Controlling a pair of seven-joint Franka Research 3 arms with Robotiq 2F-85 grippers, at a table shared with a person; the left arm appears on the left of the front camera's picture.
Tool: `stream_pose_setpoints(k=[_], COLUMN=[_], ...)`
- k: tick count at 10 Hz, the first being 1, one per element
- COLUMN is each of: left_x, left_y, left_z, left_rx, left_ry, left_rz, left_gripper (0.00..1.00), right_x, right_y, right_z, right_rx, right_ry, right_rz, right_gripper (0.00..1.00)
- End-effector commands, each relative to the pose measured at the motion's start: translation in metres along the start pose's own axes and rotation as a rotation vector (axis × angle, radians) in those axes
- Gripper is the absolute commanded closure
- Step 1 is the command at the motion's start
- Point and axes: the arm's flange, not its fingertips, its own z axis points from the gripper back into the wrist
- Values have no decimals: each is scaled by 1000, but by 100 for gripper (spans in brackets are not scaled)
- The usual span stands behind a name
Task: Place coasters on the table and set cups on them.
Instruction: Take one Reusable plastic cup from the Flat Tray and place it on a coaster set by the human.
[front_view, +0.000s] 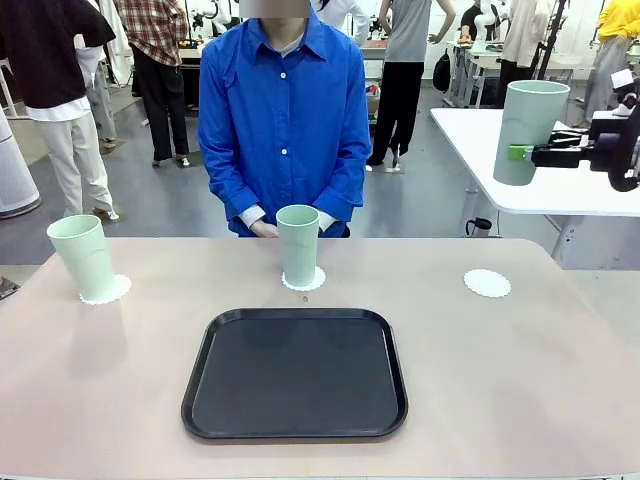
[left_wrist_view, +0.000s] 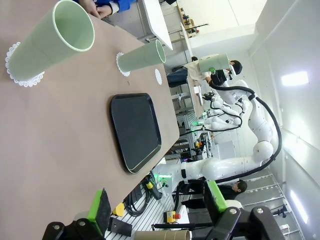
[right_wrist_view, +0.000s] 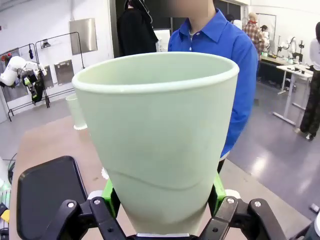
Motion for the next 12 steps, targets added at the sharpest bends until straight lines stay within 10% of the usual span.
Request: stream_pose_setpoints(k=[1,6,12], left_x=[-2,-2,-2], left_y=[-1,-1,-1], left_z=[2,2,2], left_rx=[-9,-9,-9], left_ry=[-1,-1,-1], left_rz=[-7,-7,-7], left_gripper=[0,0,0], right_x=[-1,-1,-94], right_y=[-2,-1,-51], right_z=[4,4,-5], right_rx=[-4,-4,88], right_ry=[8,6,24], right_rz=[16,4,6], right_gripper=[18,18,18])
